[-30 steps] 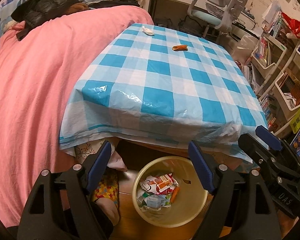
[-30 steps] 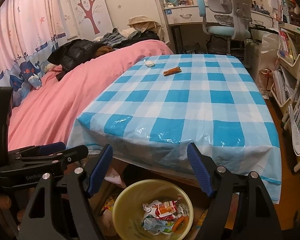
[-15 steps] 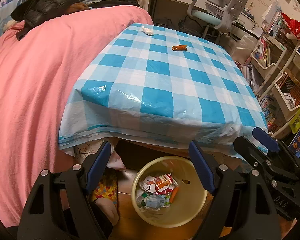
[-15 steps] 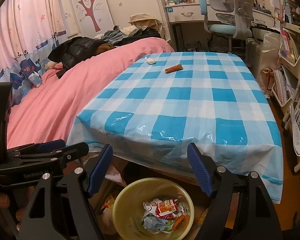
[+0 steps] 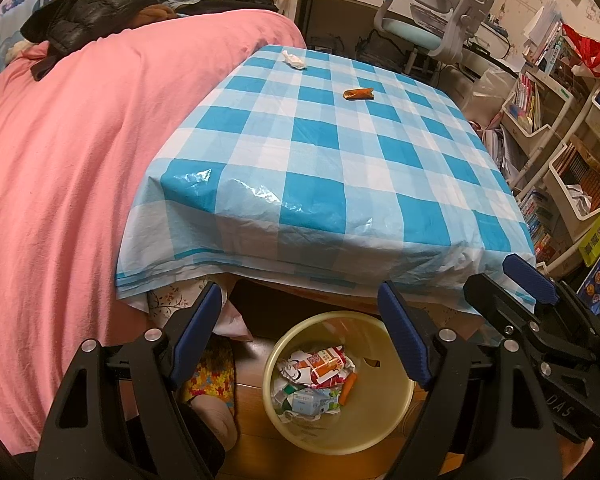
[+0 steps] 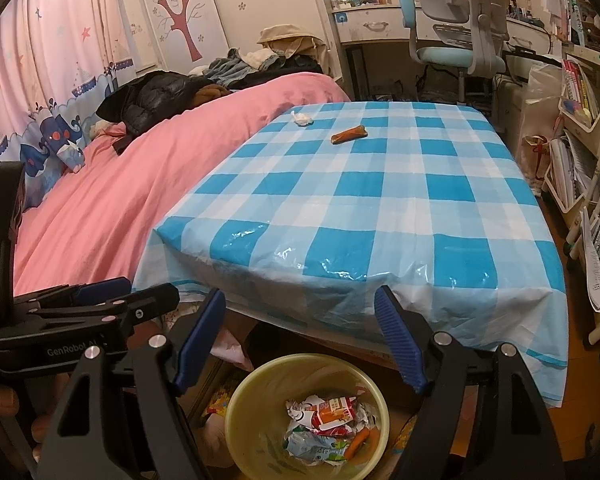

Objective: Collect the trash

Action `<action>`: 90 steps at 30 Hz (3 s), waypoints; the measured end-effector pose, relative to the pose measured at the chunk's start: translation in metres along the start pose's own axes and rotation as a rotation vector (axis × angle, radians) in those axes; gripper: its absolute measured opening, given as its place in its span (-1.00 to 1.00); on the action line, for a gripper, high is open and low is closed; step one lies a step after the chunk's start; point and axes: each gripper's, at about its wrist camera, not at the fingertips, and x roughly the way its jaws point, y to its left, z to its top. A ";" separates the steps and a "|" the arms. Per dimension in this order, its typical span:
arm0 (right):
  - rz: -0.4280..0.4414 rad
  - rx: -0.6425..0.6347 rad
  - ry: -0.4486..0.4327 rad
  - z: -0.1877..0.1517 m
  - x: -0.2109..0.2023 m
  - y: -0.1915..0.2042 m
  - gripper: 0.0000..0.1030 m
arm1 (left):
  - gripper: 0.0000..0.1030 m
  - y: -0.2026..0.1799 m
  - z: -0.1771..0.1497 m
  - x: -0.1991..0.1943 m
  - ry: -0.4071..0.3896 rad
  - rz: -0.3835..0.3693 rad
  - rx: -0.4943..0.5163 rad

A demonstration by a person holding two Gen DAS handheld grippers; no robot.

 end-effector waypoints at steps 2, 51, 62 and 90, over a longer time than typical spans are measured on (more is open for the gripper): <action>0.000 -0.001 0.001 -0.001 0.001 0.001 0.43 | 0.49 0.000 0.000 0.000 0.000 0.000 0.000; -0.066 0.252 0.101 0.187 0.233 -0.070 0.39 | 0.57 0.079 0.237 0.122 -0.061 0.062 -0.136; -0.024 -0.124 0.205 0.191 0.235 -0.073 -0.52 | 0.57 0.046 0.322 0.214 -0.033 0.083 -0.102; 0.296 0.131 0.133 0.199 0.144 -0.088 -0.75 | -0.72 0.033 0.279 0.154 -0.072 -0.142 -0.055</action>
